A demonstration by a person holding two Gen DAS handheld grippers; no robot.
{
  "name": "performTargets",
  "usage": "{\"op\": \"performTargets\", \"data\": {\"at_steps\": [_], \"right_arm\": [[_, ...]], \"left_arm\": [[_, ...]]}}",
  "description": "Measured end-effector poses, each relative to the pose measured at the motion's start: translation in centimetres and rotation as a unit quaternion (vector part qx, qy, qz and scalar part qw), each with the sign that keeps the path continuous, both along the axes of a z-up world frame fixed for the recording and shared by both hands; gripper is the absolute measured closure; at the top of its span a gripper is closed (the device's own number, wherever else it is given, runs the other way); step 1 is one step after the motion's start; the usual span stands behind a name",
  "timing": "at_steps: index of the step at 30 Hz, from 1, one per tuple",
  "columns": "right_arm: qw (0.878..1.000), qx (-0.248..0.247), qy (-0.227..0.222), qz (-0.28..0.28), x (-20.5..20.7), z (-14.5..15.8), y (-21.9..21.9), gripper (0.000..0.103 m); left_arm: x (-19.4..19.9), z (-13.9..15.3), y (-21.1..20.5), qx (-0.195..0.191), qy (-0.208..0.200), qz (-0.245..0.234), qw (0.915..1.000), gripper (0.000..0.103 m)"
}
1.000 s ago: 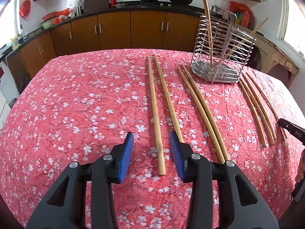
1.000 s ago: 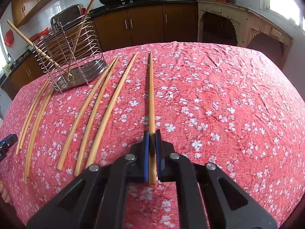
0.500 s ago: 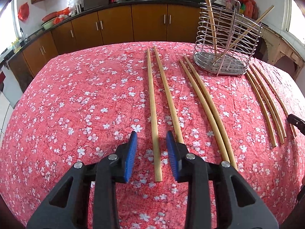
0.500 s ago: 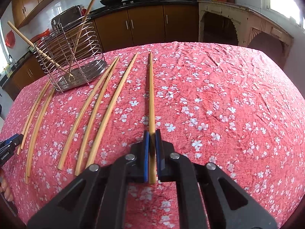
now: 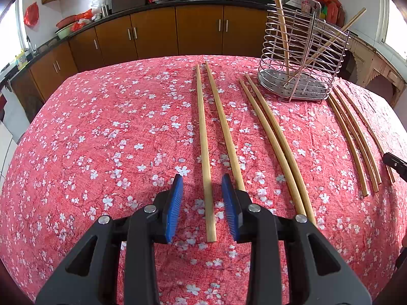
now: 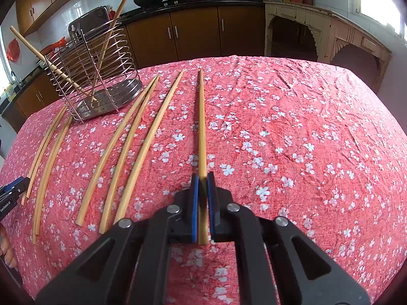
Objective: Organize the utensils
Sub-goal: 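Close the right gripper on a chopstick while the left gripper grasps another chopstick, then lift the chopstick with the left gripper while the right gripper carries its chopstick over the wire holder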
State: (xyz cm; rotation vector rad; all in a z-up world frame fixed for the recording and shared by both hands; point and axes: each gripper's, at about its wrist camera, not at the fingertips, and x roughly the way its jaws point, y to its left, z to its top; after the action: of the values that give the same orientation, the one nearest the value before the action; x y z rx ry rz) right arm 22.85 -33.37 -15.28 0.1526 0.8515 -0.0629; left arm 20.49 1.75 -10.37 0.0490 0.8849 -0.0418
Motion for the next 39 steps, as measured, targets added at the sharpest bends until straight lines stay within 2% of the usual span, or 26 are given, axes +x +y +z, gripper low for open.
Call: {"op": "performTargets", "data": {"at_steps": [13,15,17,18,23,24,26,32,39], "right_arm": [[1.0,0.004,0.0,0.0,0.1,-0.1,0.0,0.095],[1.0,0.004,0.0,0.0,0.1,-0.1,-0.1,0.095],[1.0,0.008,-0.001,0.0,0.1,-0.1,-0.1,0.095],[1.0,0.01,-0.001,0.0,0.1,-0.1,-0.1,0.095],[1.0,0.022,-0.013,-0.002,-0.6,0.3,-0.4,0.095],[1.0,0.02,-0.02,-0.002,-1.0,0.7,-0.4,0.095],[0.999,0.017,-0.038,0.001,-1.9,1.6,-0.4,0.095],[0.995,-0.001,-0.104,-0.002,-4.6,5.5,-0.7,0.095],[0.982,-0.011,-0.189,-0.007,-6.8,10.4,-1.0,0.095]], "left_arm": [[0.0,0.0,0.0,0.002,0.0,0.0,1.0,0.071],[0.0,0.0,0.0,0.001,0.0,0.003,1.0,0.077],[0.0,0.0,0.1,0.0,-0.001,0.006,1.0,0.091],[0.0,0.0,0.1,0.002,-0.001,0.005,1.0,0.095],[-0.2,0.2,0.7,-0.01,0.0,0.004,0.9999,0.096],[-0.4,0.3,1.0,-0.022,0.0,0.003,0.9997,0.096],[-1.2,0.9,1.4,-0.033,-0.011,0.0,0.9994,0.096],[-4.3,4.6,2.5,-0.049,-0.08,-0.014,0.9955,0.096],[-6.6,10.2,4.1,-0.085,-0.17,-0.01,0.9817,0.096]]}}
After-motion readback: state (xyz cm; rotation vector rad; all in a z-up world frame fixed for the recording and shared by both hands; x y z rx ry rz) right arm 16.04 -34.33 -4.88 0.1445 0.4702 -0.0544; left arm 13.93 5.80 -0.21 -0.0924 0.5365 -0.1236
